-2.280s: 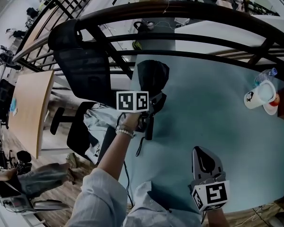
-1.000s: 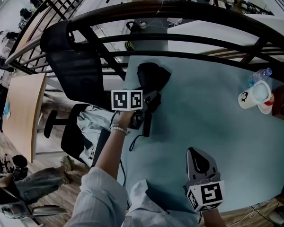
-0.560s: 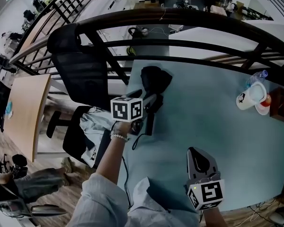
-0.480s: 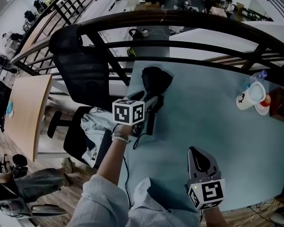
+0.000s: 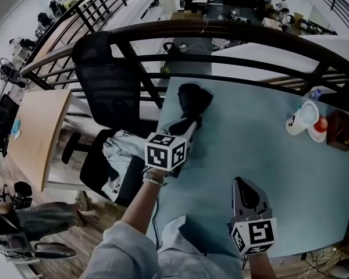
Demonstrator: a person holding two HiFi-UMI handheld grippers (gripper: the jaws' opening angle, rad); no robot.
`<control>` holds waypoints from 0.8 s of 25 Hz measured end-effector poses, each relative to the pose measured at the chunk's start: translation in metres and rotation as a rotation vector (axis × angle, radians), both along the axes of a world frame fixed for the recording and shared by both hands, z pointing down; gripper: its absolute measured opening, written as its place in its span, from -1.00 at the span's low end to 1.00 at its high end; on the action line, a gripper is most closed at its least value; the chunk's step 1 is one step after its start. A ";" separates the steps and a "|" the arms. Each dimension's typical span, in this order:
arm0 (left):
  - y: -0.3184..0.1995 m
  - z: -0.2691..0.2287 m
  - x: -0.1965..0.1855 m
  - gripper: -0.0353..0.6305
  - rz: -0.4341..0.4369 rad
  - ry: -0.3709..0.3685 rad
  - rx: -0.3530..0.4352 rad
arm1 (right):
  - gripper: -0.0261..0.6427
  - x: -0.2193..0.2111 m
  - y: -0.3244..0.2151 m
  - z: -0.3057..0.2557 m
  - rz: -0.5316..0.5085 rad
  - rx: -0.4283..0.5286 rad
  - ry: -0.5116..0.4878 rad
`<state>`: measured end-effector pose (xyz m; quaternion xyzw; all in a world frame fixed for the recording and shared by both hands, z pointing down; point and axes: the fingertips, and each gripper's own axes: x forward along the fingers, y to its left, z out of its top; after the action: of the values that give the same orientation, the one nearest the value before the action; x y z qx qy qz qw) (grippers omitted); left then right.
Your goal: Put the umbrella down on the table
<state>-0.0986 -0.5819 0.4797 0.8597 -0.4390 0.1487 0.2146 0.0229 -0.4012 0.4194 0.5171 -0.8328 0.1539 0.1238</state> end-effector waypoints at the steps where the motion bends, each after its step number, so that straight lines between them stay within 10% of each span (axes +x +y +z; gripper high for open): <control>1: 0.004 -0.006 0.002 -0.73 -0.005 0.006 0.011 | -0.95 0.002 0.002 -0.002 0.003 0.005 0.000; 20: 0.107 -0.098 0.048 -0.88 -0.035 0.083 0.173 | -0.95 0.045 0.042 -0.035 0.004 0.093 -0.031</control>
<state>-0.0510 -0.4744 0.3814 0.8726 -0.4561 0.0704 0.1600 0.0682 -0.3596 0.3844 0.5215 -0.8399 0.1232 0.0865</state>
